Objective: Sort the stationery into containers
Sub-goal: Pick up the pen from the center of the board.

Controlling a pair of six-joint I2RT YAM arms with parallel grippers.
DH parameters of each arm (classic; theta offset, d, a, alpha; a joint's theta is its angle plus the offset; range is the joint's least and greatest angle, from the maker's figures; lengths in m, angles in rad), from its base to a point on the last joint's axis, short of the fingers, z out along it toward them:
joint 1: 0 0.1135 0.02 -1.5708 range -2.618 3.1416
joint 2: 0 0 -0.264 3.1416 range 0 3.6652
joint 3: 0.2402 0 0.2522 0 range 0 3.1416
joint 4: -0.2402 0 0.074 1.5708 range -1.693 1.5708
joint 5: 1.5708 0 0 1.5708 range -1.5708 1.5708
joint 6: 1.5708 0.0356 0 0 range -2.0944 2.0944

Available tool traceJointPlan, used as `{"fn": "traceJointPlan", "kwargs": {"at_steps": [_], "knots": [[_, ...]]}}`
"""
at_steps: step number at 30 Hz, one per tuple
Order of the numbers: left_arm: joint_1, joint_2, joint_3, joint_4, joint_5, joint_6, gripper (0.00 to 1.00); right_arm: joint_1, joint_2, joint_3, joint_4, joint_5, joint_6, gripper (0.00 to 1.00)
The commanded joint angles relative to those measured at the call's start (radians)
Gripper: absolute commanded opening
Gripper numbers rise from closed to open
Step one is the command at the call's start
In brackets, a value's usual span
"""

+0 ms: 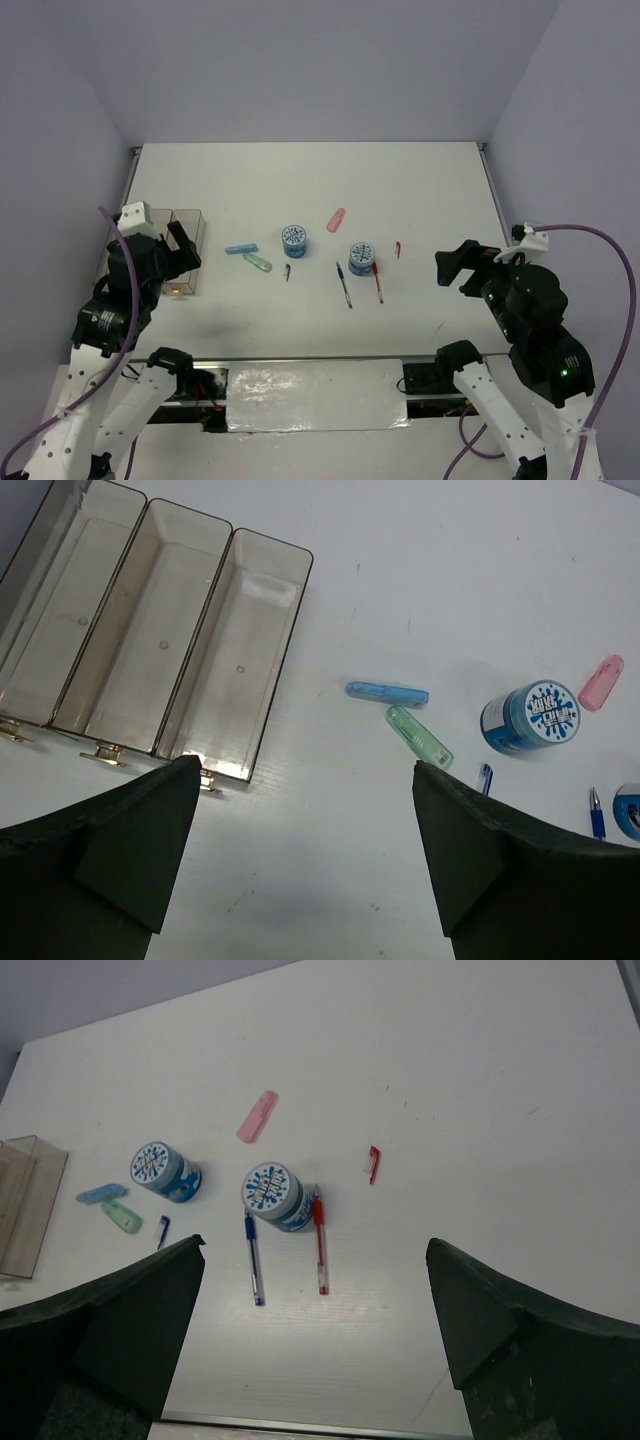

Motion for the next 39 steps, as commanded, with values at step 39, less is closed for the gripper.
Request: {"fn": "traceJointPlan", "kwargs": {"at_steps": [39], "knots": [[0.033, 0.081, -0.004, 0.065, 0.118, 0.023, 0.99, 0.587, 1.177, -0.036, 0.442, 0.078, 0.131, 0.61]]}}
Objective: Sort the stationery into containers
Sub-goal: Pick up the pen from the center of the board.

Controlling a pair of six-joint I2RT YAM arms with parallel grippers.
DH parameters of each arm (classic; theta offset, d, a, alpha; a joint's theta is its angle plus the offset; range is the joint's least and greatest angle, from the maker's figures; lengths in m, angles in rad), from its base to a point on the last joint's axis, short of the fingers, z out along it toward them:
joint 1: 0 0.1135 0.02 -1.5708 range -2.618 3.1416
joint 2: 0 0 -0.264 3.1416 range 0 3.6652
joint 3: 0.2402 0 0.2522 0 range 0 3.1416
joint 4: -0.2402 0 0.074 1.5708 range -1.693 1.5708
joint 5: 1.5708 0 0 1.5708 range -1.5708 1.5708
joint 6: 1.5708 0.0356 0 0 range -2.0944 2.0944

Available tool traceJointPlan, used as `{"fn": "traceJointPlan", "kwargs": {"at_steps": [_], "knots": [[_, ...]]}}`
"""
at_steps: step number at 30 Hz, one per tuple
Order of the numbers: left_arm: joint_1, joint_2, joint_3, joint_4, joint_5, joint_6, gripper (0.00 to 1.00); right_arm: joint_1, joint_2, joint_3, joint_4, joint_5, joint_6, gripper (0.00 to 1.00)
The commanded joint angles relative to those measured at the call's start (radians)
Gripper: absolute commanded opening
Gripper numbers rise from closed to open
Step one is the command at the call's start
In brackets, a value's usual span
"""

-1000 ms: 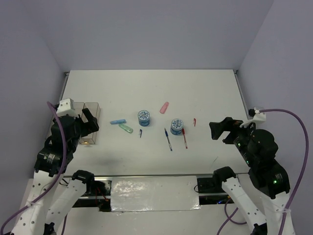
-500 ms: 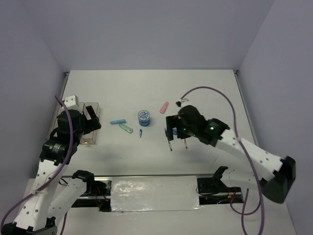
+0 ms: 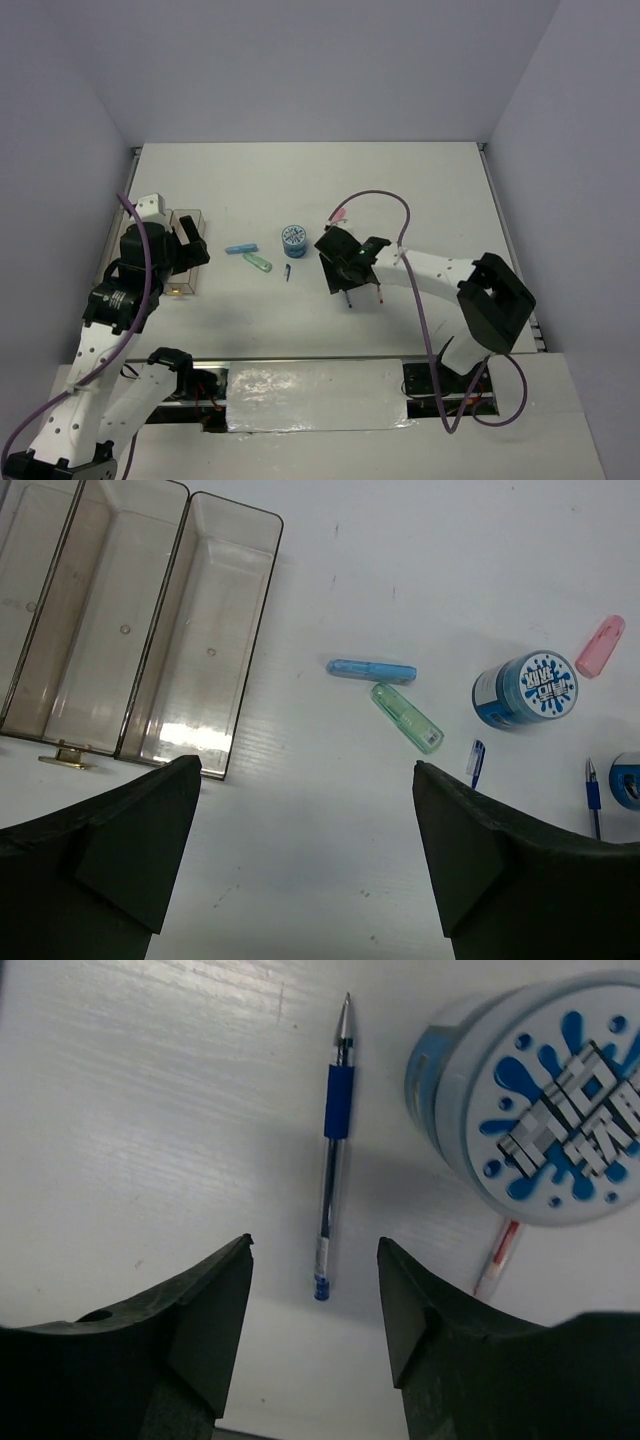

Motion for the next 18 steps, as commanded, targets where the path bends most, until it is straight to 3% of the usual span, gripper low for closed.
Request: {"fn": "traceJointPlan", "kwargs": {"at_steps": [1, 13, 18], "knots": [[0.004, -0.012, -0.002, 0.037, 0.024, 0.015, 0.99, 0.006, 0.047, 0.022, 0.099, -0.021, -0.007, 0.60], [0.004, -0.017, -0.004, 0.042, 0.037, 0.019, 0.99, -0.016, 0.127, -0.022, 0.172, -0.055, 0.002, 0.59], [0.004, -0.011, -0.002, 0.042, 0.039, 0.021, 0.99, -0.034, 0.114, -0.065, 0.211, -0.104, -0.004, 0.54]]}}
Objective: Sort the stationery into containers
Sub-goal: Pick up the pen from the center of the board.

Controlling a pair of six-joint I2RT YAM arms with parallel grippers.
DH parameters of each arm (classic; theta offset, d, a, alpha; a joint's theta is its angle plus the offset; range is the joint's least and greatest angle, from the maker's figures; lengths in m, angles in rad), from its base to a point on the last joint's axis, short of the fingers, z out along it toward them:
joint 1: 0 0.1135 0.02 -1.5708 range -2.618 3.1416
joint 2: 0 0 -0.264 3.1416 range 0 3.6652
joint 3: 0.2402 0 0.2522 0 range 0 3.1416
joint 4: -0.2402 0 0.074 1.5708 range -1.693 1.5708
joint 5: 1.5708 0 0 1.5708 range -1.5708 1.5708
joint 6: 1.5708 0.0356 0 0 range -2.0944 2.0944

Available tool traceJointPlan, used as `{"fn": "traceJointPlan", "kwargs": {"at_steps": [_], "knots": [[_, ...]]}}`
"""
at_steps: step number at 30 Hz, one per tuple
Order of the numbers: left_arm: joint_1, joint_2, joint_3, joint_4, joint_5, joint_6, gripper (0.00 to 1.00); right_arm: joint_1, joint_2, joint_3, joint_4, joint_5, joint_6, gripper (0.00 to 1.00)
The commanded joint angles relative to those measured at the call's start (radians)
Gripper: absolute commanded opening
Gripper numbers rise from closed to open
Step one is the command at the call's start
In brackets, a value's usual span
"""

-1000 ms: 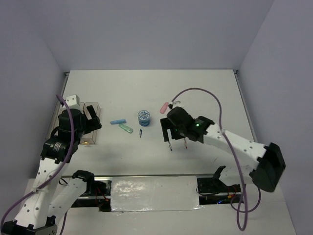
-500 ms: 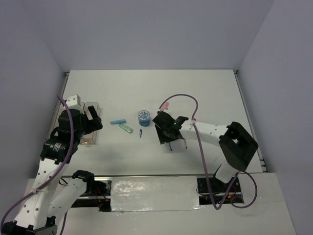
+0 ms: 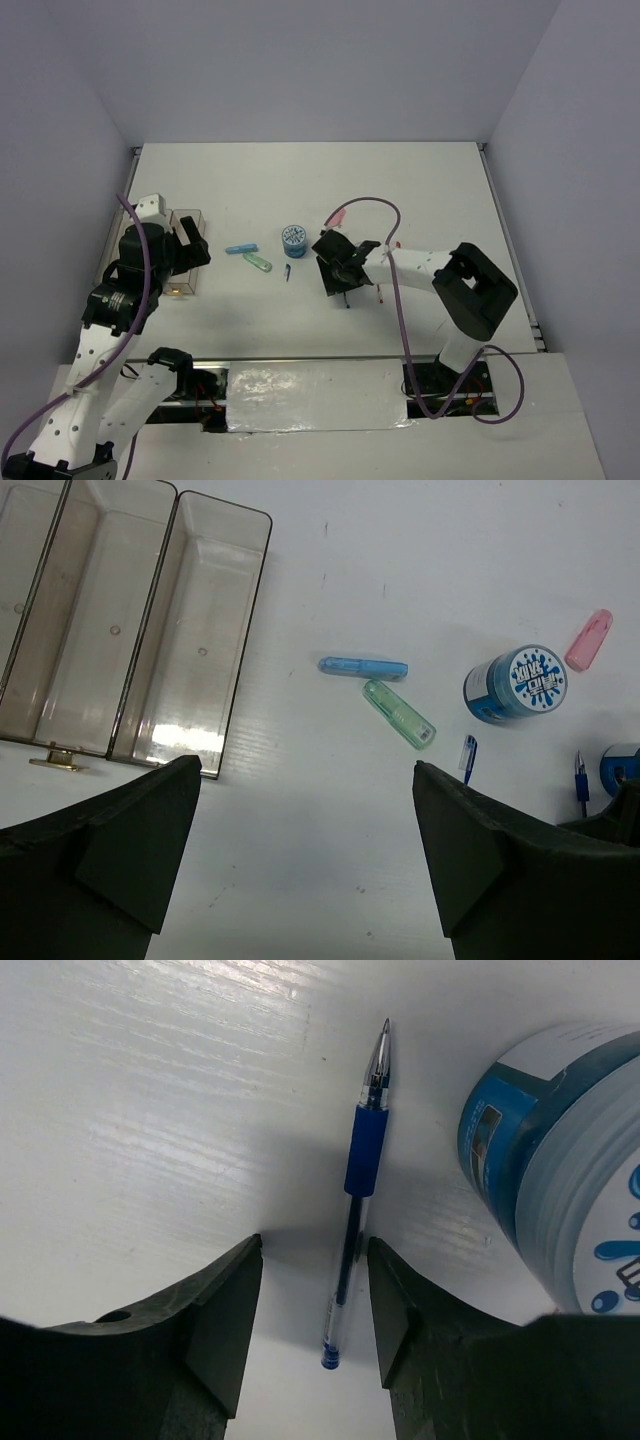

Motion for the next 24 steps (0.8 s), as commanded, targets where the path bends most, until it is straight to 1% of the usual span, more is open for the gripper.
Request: {"fn": "traceJointPlan", "kwargs": {"at_steps": [1, 4, 5, 6, 8, 9, 10, 11, 16, 18, 19, 20, 21, 22, 23, 24], "knots": [[0.004, -0.002, -0.002, 0.043, 0.014, 0.018, 0.99, -0.012, -0.008, -0.030, 0.040, -0.033, 0.010, 0.53], [0.004, -0.007, -0.005, 0.040, 0.011, 0.017, 0.99, -0.012, 0.009, -0.038, 0.027, -0.027, 0.021, 0.53], [0.003, -0.005, -0.004, 0.040, 0.011, 0.017, 0.99, -0.012, 0.010, -0.042, 0.029, -0.033, 0.022, 0.52], [0.003, -0.005, -0.005, 0.040, 0.011, 0.018, 0.99, -0.012, 0.010, -0.048, 0.035, -0.036, 0.024, 0.49], [0.003, -0.007, -0.005, 0.040, 0.012, 0.017, 0.99, -0.015, 0.010, -0.067, 0.039, -0.039, 0.030, 0.34], [0.004, -0.005, -0.004, 0.040, 0.014, 0.018, 0.99, -0.017, 0.012, -0.071, 0.039, -0.044, 0.036, 0.14], [0.003, -0.007, -0.004, 0.042, 0.014, 0.020, 0.99, -0.015, 0.015, -0.081, 0.038, -0.041, 0.042, 0.05], [0.003, -0.005, -0.002, 0.040, 0.015, 0.020, 0.99, -0.015, 0.016, -0.085, 0.041, -0.042, 0.045, 0.00], [0.004, -0.016, -0.002, 0.048, 0.029, 0.026, 0.99, -0.006, -0.014, -0.130, 0.069, -0.071, 0.050, 0.00], [0.003, -0.014, 0.005, 0.053, 0.067, 0.041, 0.99, 0.005, -0.083, -0.143, 0.085, -0.097, 0.054, 0.00], [0.001, -0.011, 0.010, 0.054, 0.119, 0.041, 0.99, 0.011, -0.121, -0.157, 0.089, -0.114, 0.058, 0.00], [0.000, 0.006, 0.030, 0.040, 0.142, 0.008, 0.99, 0.018, -0.219, -0.163, 0.095, -0.131, 0.064, 0.00], [-0.005, 0.019, 0.036, 0.039, 0.179, -0.012, 0.99, 0.029, -0.271, -0.168, 0.087, -0.130, 0.083, 0.00], [-0.013, 0.033, 0.038, 0.046, 0.251, -0.034, 0.99, 0.046, -0.328, -0.168, 0.075, -0.117, 0.094, 0.00], [-0.057, 0.064, 0.031, 0.075, 0.253, -0.084, 0.99, 0.052, -0.440, -0.165, 0.034, -0.084, 0.107, 0.00], [-0.097, 0.079, 0.025, 0.097, 0.232, -0.109, 0.99, 0.055, -0.492, -0.159, 0.009, -0.067, 0.123, 0.00]]}}
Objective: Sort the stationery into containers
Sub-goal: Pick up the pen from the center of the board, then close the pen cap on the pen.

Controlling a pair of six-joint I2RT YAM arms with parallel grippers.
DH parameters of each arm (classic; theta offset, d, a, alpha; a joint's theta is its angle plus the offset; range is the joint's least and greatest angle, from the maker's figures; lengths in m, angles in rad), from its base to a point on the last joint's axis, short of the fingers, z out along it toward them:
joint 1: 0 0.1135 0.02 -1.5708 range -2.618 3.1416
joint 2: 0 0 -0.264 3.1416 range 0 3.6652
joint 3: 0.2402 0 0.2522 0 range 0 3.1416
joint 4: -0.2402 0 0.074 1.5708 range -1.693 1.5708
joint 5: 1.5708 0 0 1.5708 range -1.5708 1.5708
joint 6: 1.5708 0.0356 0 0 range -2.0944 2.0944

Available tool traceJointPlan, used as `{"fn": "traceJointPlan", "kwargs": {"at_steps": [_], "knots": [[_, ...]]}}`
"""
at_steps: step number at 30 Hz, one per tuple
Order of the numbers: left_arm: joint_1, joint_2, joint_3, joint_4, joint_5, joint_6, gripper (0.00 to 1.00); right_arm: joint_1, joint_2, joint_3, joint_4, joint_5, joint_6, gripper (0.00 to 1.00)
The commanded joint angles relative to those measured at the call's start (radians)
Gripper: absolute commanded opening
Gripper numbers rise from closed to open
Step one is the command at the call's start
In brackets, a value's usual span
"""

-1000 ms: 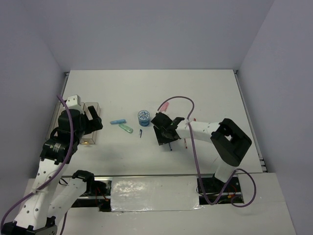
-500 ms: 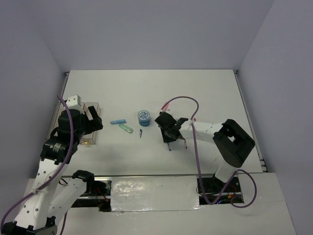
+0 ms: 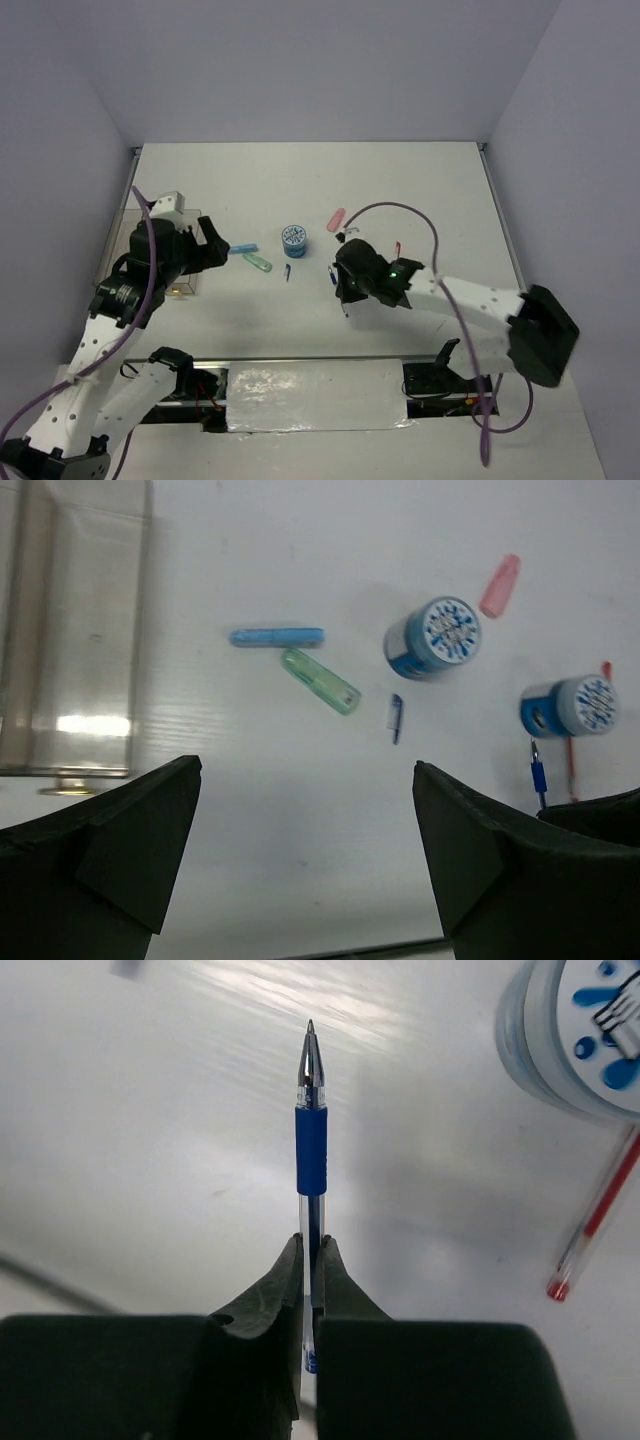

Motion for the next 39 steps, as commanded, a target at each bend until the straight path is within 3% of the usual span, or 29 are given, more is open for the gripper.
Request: {"fn": "traceJointPlan", "kwargs": {"at_steps": [1, 2, 4, 10, 15, 18, 22, 39], "knots": [[-0.067, 0.048, 0.016, 0.103, 0.061, -0.100, 0.99, 0.029, -0.253, 0.035, -0.053, 0.023, 0.062, 0.00], [-0.221, 0.118, 0.019, 0.114, -0.029, -0.143, 0.99, 0.029, -0.353, 0.044, -0.108, 0.059, 0.066, 0.00], [-0.381, 0.233, 0.031, 0.140, -0.105, -0.183, 0.99, 0.032, -0.476, 0.069, -0.168, 0.096, 0.079, 0.00], [-0.566, 0.558, 0.102, 0.218, -0.226, -0.199, 0.95, 0.032, -0.674, 0.127, -0.374, 0.171, 0.095, 0.00], [-0.580, 0.718, 0.154, 0.225, -0.282, -0.205, 0.89, 0.032, -0.759, 0.129, -0.448, 0.193, 0.097, 0.00], [-0.580, 0.810, 0.187, 0.232, -0.311, -0.190, 0.80, 0.033, -0.763, 0.129, -0.455, 0.195, 0.088, 0.00], [-0.577, 0.918, 0.226, 0.238, -0.337, -0.180, 0.77, 0.033, -0.751, 0.122, -0.446, 0.195, 0.079, 0.00], [-0.505, 1.068, 0.191, 0.349, -0.256, -0.150, 0.69, 0.032, -0.752, 0.109, -0.435, 0.201, 0.059, 0.00]]}}
